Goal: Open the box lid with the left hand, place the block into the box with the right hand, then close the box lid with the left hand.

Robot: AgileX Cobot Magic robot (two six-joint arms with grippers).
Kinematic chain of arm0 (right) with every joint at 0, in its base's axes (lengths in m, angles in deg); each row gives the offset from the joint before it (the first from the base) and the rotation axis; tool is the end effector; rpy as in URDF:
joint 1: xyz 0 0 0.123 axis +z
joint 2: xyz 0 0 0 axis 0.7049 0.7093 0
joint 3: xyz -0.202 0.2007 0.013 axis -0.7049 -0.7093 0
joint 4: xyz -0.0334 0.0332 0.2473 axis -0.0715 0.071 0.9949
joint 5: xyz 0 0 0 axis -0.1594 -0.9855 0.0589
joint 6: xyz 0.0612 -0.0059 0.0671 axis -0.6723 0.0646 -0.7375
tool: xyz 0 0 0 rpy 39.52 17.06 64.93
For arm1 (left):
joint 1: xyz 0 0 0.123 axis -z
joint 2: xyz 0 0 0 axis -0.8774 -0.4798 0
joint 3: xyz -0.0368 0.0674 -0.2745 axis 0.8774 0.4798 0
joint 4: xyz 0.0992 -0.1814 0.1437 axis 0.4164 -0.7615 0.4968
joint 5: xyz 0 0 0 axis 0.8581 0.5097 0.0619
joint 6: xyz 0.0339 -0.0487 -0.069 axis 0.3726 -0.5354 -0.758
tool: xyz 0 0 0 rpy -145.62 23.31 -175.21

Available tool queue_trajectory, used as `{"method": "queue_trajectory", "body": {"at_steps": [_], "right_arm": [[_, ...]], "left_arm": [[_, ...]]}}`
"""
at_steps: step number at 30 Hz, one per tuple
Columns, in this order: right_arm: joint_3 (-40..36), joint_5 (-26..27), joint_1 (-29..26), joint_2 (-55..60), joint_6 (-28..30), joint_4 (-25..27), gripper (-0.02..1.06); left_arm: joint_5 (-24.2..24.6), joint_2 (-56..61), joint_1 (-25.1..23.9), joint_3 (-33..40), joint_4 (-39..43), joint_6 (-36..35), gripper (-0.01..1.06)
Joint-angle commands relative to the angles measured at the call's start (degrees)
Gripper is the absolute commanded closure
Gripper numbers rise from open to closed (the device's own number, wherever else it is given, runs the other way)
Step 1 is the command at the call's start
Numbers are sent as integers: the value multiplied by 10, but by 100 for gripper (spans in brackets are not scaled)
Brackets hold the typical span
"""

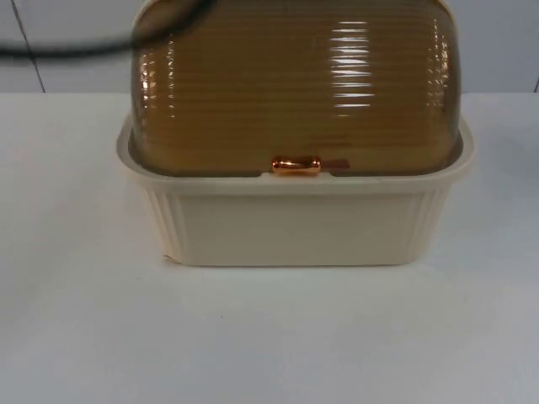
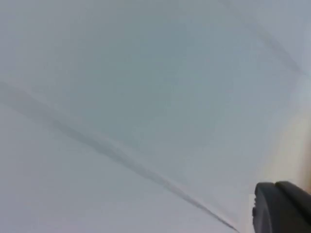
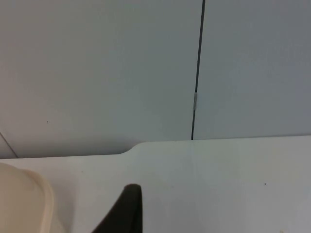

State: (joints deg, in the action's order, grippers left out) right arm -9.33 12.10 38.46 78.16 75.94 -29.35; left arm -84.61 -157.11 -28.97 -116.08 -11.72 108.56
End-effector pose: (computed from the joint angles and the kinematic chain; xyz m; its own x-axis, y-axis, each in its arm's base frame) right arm 0.2795 -0.0253 0.4217 -0.4448 0.0249 -0.8953 0.0426 0.9991 0.0066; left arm 0.2581 -0.1621 0.3690 0.2930 0.6198 -0.7281 0.4442 0.5861 0.6776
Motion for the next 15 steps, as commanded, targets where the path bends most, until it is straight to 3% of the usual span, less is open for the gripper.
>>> {"method": "queue_trajectory", "body": {"at_steps": [1,3,4,7,9,10,13,15], "right_arm": [[-1,8,3,-7,-1,3,0],[-1,8,3,-7,-1,3,0],[-1,8,3,-7,-1,3,0],[-1,8,3,-7,-1,3,0],[-1,8,3,-7,-1,3,0],[-1,8,3,-7,-1,3,0],[-1,10,3,-7,-1,3,0],[-1,9,3,-7,-1,8,0]], "left_arm": [[-57,14,-29,2,-40,-47,105],[-117,24,-75,2,-125,-83,105],[-117,24,-75,2,-125,-83,105],[-167,33,-146,2,-265,-94,105],[-169,35,-196,2,-334,-94,105],[-169,35,-196,2,-334,-94,105],[-116,35,-257,2,-409,-94,105],[-17,33,-296,1,-416,-94,105]]}}
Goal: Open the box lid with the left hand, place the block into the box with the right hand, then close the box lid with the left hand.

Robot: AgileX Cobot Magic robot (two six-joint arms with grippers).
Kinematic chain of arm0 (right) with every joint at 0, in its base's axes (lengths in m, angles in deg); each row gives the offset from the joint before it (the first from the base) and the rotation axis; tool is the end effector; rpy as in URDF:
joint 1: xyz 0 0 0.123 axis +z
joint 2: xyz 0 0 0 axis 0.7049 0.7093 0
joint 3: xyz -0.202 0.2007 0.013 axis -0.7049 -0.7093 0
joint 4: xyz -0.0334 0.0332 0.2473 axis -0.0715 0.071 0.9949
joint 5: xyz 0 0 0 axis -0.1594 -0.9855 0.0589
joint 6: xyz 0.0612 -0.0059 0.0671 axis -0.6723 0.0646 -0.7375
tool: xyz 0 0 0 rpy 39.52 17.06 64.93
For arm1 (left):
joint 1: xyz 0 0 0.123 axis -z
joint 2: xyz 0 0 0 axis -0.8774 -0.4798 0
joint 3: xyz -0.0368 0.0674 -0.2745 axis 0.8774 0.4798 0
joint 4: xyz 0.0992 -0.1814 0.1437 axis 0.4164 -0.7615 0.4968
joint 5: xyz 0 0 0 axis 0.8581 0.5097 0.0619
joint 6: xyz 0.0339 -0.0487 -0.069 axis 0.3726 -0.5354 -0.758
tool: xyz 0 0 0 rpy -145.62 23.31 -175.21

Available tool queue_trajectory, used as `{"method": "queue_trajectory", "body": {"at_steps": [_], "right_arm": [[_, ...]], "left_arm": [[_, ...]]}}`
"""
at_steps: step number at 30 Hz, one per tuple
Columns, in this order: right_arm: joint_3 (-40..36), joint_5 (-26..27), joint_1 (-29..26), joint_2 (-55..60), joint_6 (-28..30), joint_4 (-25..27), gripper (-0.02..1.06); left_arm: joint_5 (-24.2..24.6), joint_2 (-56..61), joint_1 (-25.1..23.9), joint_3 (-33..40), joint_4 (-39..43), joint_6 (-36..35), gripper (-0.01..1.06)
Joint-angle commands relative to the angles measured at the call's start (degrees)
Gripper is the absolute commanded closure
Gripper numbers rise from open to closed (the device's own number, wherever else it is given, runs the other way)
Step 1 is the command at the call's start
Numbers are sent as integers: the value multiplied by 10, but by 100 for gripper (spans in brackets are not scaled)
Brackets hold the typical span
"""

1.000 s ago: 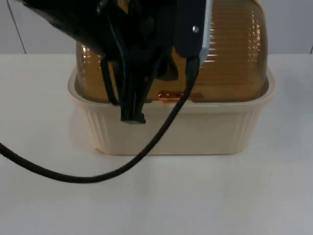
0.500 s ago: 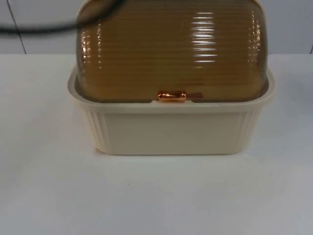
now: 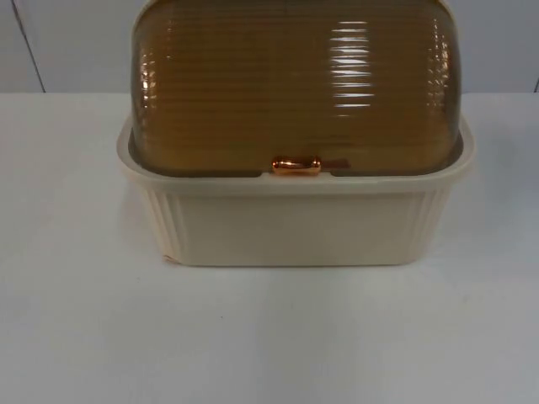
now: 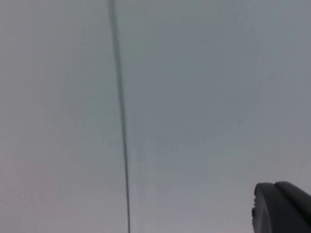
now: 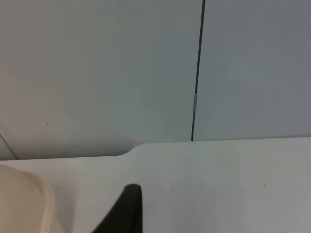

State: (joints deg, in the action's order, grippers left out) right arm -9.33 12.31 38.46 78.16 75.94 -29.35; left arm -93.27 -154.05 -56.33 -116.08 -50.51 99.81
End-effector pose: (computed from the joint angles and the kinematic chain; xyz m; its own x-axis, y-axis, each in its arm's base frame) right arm 0.2796 -0.0254 0.4220 -0.4415 0.0247 -0.8969 0.0430 0.9991 0.0064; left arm 0.2902 -0.0093 0.3919 0.0333 -0.0690 -0.9971 -0.0867 0.9937 -0.0717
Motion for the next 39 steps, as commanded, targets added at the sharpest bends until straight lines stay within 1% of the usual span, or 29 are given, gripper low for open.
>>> {"method": "queue_trajectory", "body": {"at_steps": [1,2,5,8,9,11,12,13,15,17,18,19,20,21,22,23,26,34,37,38,39], "right_arm": [[-1,7,3,-7,-1,8,0],[-1,8,3,-7,-1,16,0],[-1,12,3,-7,-1,18,0],[-1,11,3,-7,-2,18,0],[-1,9,3,-7,-2,18,0],[-1,7,3,-7,-2,18,0],[-1,6,3,-7,-2,18,0],[-1,6,3,-7,-2,18,0],[-1,3,3,-7,-2,18,0],[-1,1,3,-7,-2,18,0],[-1,1,3,-7,-2,18,0],[-1,1,3,-7,-2,21,0],[-1,1,3,-7,-2,29,0],[-1,1,3,-7,-1,31,0],[-1,1,3,-7,-1,31,0],[-1,1,3,-7,-1,32,0],[-1,1,3,-7,-1,32,0],[-1,3,3,-7,2,32,0],[-1,3,3,-7,2,32,0],[-1,3,3,-7,2,32,0],[-1,3,3,-7,2,32,0]], "left_arm": [[70,3,-23,1,-28,-6,105],[140,-2,-48,1,-28,-6,105],[226,-19,-72,1,-16,-6,105],[236,-28,-74,0,15,-6,105],[252,-32,-74,-6,38,-11,105],[279,-44,-74,-19,74,-47,105],[311,-59,-74,-41,137,-114,105],[311,-59,-74,-41,137,-114,105],[359,-78,-62,-80,282,-204,105],[400,-95,-45,-121,432,-321,105],[400,-95,-45,-121,432,-321,105],[414,-99,-34,-136,502,-370,105],[417,-100,-23,-142,545,-396,105],[408,-97,-17,-144,571,-408,105],[395,-95,-15,-144,574,-409,105],[386,-92,-15,-144,560,-409,105],[377,-91,-16,-144,539,-409,105],[373,-99,-16,-144,542,-409,105],[373,-103,-16,-144,523,-409,105],[373,-105,-16,-144,517,-412,104],[373,-109,-16,-144,513,-422,99]]}}
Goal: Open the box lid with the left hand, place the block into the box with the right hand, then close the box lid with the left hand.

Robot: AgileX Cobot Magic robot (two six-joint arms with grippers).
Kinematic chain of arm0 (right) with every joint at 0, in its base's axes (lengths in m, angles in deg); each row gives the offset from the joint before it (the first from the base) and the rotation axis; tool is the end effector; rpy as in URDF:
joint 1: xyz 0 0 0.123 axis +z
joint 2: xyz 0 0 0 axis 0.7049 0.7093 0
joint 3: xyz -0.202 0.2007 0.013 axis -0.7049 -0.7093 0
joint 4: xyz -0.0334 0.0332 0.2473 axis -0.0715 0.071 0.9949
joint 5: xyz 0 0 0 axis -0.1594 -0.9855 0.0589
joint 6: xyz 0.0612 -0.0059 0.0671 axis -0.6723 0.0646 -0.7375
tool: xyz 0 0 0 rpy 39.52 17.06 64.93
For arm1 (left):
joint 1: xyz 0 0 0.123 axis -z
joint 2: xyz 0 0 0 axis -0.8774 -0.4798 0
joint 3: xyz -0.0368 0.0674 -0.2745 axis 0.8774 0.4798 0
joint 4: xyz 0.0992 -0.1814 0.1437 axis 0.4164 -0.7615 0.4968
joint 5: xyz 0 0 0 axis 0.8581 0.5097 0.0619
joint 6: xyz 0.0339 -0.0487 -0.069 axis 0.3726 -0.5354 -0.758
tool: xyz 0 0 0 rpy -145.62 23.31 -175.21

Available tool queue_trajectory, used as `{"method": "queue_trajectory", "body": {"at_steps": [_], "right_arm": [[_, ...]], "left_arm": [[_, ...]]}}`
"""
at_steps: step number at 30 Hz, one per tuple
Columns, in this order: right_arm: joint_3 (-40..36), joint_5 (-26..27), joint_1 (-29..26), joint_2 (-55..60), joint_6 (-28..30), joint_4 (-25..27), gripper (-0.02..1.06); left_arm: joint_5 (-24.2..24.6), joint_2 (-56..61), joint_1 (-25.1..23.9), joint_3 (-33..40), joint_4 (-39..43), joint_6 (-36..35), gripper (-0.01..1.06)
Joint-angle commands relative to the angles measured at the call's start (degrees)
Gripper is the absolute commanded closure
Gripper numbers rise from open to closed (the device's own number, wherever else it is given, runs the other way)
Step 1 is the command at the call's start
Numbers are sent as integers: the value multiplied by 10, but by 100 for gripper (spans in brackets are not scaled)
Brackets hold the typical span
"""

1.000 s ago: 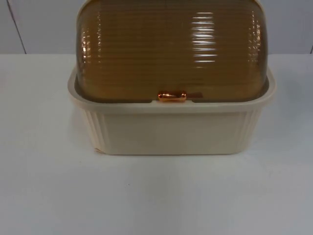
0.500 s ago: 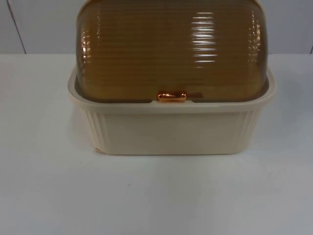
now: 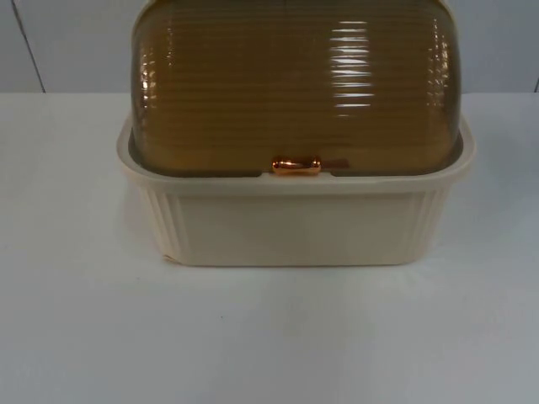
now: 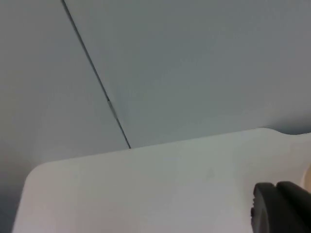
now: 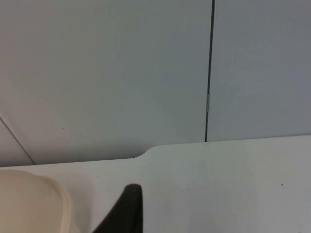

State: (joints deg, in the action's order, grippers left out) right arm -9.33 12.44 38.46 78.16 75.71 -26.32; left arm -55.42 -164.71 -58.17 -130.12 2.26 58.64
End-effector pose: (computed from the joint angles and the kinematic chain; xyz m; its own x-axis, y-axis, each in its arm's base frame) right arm 0.2800 -0.0227 0.4225 -0.4345 0.0720 -0.8978 0.0372 0.9974 0.0620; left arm 0.3331 -0.0142 0.3655 -0.4720 0.1369 -0.8709 0.0686 0.9906 0.1185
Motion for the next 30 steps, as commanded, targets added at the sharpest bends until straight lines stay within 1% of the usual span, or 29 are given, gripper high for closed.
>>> {"method": "queue_trajectory", "body": {"at_steps": [1,2,3,4,5,7,8,9,10,20,24,26,27,30], "right_arm": [[-1,1,3,-7,4,2,0],[-1,0,3,-7,4,2,0],[-1,0,3,-7,4,2,0],[-1,0,3,-7,4,2,0],[-1,0,3,-7,4,2,0],[-1,0,3,-7,4,2,0],[-1,0,3,-7,4,2,0],[-1,0,3,-7,4,2,0],[-1,0,3,-7,4,2,0],[-1,-1,3,-7,4,-2,0],[-1,1,3,-22,4,-2,0],[-1,13,3,-40,6,-3,0],[-1,13,3,-40,6,-3,0],[-1,37,3,-80,22,-3,0]], "left_arm": [[-6,-5,2,-4,-17,-27,93],[-6,-8,2,-4,-24,-47,83],[-6,-8,2,-4,-24,-47,83],[-5,-10,2,-4,-33,-65,69],[-2,-10,2,-4,-49,-66,54],[-2,-9,4,-4,-63,-57,12],[-2,-9,4,-4,-63,-57,12],[-2,-6,5,-4,-63,-41,0],[-4,-1,5,-4,-63,-23,0],[-38,47,8,-7,-53,-22,0],[-71,92,8,-8,-43,-22,0],[-90,118,8,-8,-38,-22,0],[-90,118,8,-8,-38,-22,0],[-122,161,8,-8,-28,-21,0]]}}
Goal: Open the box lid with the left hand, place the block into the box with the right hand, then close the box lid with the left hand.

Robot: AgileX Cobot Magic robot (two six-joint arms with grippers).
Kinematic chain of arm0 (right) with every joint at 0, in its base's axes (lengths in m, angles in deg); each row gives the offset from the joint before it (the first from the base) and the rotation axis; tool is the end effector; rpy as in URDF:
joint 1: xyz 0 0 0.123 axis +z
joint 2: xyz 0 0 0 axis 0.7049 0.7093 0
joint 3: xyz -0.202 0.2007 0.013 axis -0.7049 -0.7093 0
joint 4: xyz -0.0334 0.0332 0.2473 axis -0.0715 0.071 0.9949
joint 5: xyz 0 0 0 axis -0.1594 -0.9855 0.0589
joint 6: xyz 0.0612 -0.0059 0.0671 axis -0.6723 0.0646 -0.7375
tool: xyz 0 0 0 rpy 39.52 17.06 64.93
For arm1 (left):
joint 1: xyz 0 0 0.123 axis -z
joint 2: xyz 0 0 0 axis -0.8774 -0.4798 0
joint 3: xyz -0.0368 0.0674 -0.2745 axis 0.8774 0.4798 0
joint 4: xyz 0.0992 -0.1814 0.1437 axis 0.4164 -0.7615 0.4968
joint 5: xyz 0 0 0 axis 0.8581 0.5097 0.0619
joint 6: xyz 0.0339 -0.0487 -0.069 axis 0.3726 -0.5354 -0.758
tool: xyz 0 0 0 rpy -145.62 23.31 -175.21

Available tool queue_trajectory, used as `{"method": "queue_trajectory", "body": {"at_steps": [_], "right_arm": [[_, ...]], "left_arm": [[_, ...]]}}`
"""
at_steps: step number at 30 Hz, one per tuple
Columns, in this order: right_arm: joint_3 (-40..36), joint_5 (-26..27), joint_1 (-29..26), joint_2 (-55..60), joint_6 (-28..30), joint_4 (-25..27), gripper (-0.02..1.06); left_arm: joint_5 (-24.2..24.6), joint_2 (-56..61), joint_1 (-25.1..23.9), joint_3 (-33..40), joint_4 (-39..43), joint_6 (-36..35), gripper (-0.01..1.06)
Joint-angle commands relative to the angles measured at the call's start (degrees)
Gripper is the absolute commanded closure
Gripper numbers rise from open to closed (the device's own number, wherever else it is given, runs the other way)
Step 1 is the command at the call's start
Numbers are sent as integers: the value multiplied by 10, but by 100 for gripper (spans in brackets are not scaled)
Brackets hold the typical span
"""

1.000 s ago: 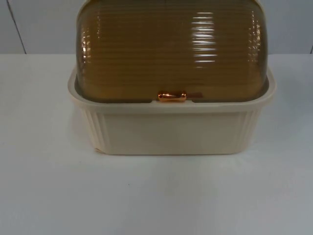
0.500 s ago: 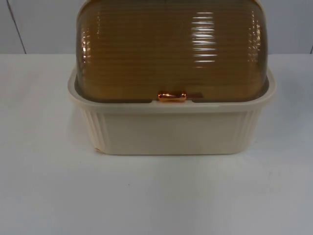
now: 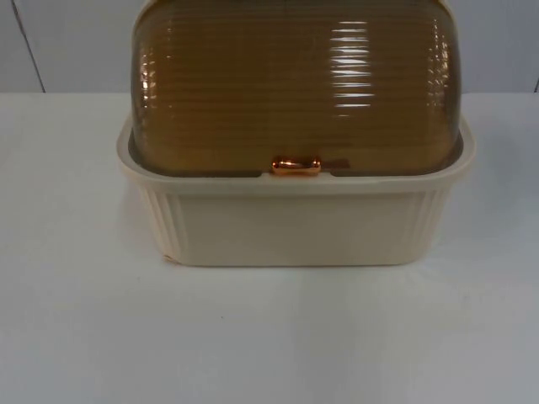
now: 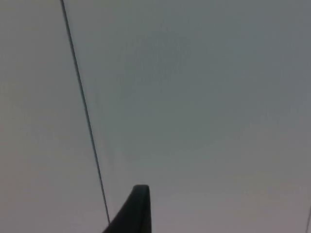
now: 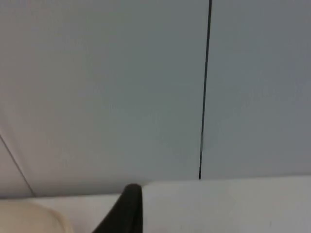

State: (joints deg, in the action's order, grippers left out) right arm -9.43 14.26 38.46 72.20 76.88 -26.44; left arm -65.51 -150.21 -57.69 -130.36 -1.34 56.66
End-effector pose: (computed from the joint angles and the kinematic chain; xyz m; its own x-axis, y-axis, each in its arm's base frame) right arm 0.2485 -0.0197 0.4522 -0.3121 0.0390 -0.9492 0.0288 0.9991 0.0316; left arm 0.2639 -0.0157 0.4583 -0.0650 0.0258 -0.9975 0.0536 0.9983 0.0223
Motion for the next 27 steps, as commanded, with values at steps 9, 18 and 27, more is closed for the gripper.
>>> {"method": "queue_trajectory", "body": {"at_steps": [9,18,27], "right_arm": [[0,92,3,-127,10,-7,0],[0,135,3,-160,10,-7,0],[0,43,3,-189,10,-17,0]], "left_arm": [[-93,105,3,-6,13,-1,0],[-155,161,3,-6,39,-1,0],[44,188,3,-6,39,-1,0]]}}
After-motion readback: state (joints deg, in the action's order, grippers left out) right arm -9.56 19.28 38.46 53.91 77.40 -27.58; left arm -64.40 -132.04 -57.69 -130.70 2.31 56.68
